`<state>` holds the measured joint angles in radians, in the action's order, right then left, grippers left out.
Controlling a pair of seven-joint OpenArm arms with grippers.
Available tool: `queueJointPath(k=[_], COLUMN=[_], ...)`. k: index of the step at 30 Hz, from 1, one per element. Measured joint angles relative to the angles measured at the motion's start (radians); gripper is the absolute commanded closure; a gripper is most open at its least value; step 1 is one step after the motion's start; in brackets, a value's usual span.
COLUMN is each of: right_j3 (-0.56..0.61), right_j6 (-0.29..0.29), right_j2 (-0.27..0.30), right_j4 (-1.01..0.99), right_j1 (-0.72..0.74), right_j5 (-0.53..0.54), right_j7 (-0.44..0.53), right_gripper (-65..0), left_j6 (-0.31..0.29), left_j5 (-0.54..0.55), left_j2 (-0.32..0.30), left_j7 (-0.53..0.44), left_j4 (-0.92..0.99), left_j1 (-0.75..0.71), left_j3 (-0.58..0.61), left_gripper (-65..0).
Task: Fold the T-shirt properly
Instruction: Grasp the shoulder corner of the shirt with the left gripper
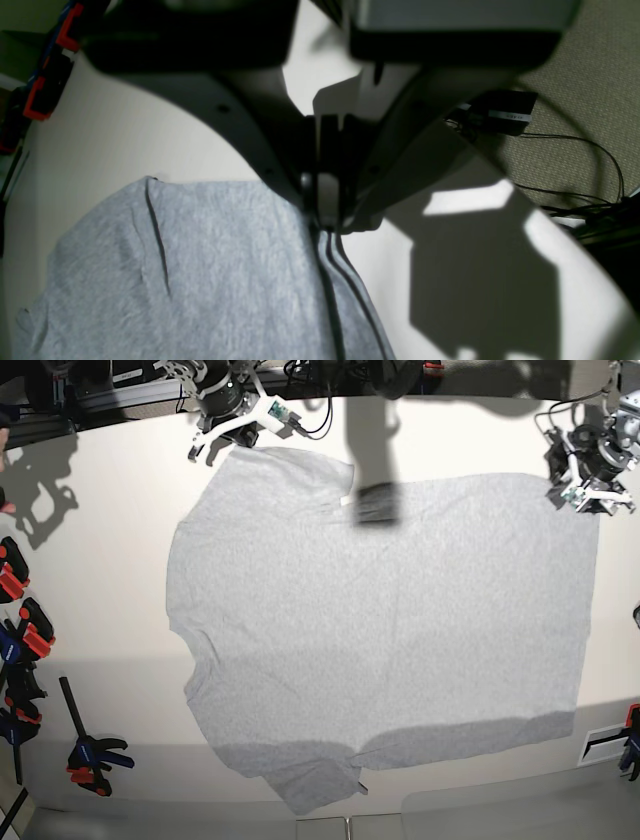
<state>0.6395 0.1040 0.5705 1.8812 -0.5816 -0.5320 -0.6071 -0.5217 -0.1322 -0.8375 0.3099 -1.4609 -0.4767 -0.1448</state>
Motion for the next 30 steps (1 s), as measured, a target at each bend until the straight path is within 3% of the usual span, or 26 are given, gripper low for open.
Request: queueJointPath(k=[2, 4, 7, 9, 10, 13, 17, 20, 27, 30], right_j3=[0.000, 0.000, 0.000, 0.000, 0.000, 0.000, 0.006, 0.006, 0.007, 0.006], right_j6=[0.000, 0.000, 0.000, -0.012, -0.020, -0.038, -0.123, -0.138, -0.156, -0.183], right_j2=[0.000, 0.000, 0.000, 0.000, 0.000, 0.000, 0.000, 0.000, 0.024, 0.053], right_j4=[0.000, 0.000, 0.000, 0.000, 0.000, 0.000, -0.008, -0.009, 0.117, 0.184], right_j1=[0.000, 0.000, -0.001, -0.008, -0.013, -0.017, -0.026, -0.031, -0.144, -0.185], right_j5=[-0.001, -0.003, -0.003, -0.004, -0.004, -0.011, -0.093, -0.123, -0.175, -0.203], right_j7=[-0.002, -0.004, 0.000, 0.000, 0.001, 0.007, -0.055, -0.075, -0.120, -0.154], right_gripper=[0.0, 0.0, 0.0, 0.0, 0.0, 0.0, 0.0, 0.0, 0.0, 0.0], left_j6=[-0.003, -0.003, -0.003, -0.003, -0.001, 0.000, 0.000, 0.000, 0.000, 0.008], left_j5=[-0.004, -0.005, -0.007, -0.008, -0.009, -0.016, -0.015, -0.015, 0.039, 0.048], left_j2=[-0.014, -0.013, -0.002, -0.002, -0.002, -0.002, 0.000, 0.000, 0.000, -0.002], left_j7=[0.006, 0.006, -0.004, -0.076, -0.107, -0.159, -0.162, -0.153, 0.089, 0.115], left_j4=[0.003, 0.003, 0.005, 0.008, 0.008, 0.009, 0.008, 0.008, -0.052, -0.131], left_j1=[0.000, 0.000, -0.008, -0.025, -0.035, -0.052, -0.052, -0.052, -0.068, -0.122], left_j3=[0.000, 0.000, 0.002, 0.003, 0.003, 0.003, 0.003, 0.003, 0.003, 0.001], left_gripper=[-39.4, -34.7, -17.4, -3.3, 0.0, 0.0, 0.0, 0.0, 0.0, 0.0])
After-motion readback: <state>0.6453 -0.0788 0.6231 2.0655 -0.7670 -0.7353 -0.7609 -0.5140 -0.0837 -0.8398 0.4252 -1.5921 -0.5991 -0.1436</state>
